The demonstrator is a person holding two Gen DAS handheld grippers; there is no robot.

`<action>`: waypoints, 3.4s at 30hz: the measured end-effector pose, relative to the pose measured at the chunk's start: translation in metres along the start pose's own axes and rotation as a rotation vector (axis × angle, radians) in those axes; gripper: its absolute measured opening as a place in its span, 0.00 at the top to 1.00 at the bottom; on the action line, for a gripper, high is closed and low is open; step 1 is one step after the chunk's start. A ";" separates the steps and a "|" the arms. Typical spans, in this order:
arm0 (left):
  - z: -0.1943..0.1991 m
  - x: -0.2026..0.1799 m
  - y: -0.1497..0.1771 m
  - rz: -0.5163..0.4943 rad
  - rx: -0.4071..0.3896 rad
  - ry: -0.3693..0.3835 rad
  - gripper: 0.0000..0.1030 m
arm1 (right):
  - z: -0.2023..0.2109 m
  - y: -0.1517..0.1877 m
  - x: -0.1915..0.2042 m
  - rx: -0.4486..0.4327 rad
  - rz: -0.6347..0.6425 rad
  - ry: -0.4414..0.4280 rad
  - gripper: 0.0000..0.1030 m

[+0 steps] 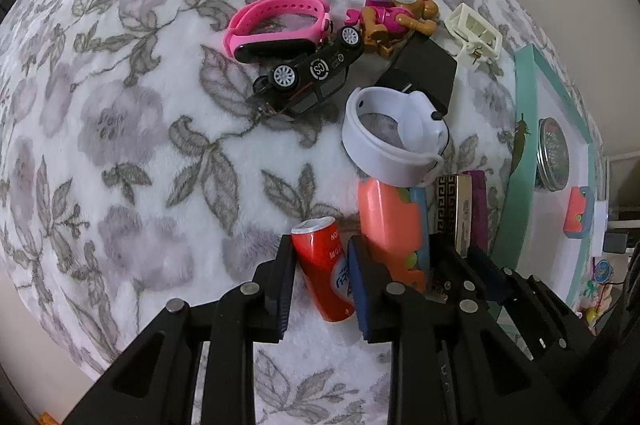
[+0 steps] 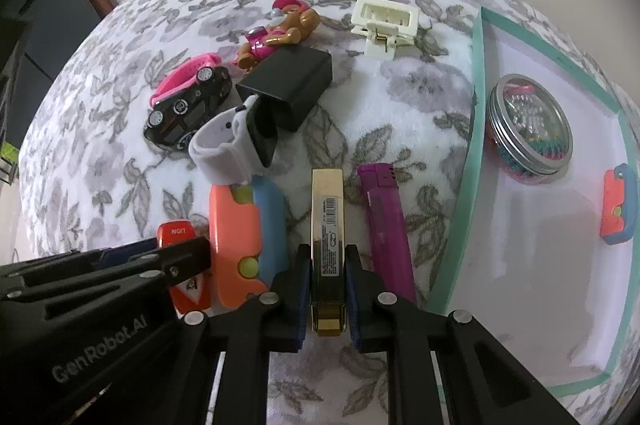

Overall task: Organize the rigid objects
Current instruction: 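Grasp the red bottle with the left gripper while the right grasps the gold bar, then carry the red bottle and gold bar into the tray with both grippers, then open both grippers to release the bottle and gold bar in the tray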

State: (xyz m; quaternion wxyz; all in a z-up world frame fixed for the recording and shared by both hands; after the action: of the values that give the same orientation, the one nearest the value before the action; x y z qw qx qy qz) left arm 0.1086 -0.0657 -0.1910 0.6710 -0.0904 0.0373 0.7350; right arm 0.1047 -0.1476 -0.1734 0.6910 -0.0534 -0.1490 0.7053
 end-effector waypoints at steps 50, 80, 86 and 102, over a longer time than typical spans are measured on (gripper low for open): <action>0.088 -0.165 0.030 -0.477 -0.329 0.246 0.76 | 0.154 0.025 -0.220 -0.302 -0.540 0.320 0.84; -0.004 -0.166 0.035 -0.567 -0.173 0.005 0.78 | 0.059 0.067 -0.230 -0.024 -0.585 0.280 0.84; -0.004 -0.167 0.034 -0.574 -0.175 0.011 0.77 | 0.056 0.063 -0.229 -0.014 -0.570 0.296 0.83; 0.031 -0.185 0.040 -0.658 -0.318 0.045 0.60 | 0.086 0.045 -0.223 -0.070 -0.545 0.327 0.82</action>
State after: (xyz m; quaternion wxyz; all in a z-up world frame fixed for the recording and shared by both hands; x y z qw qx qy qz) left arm 0.0819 -0.2455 -0.1290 0.8481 -0.2169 -0.0941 0.4742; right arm 0.0458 -0.3799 -0.1335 0.8671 -0.1478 -0.0691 0.4707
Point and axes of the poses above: each gripper's, at about its wrist camera, not at the fingertips, and z roughly against the way its jaws point, x to its left, y to its underside, the point moved 6 cm from there along -z, roughly the way its jaws point, and after that the axes turned 2 degrees about -y, right-handed, at the moved point
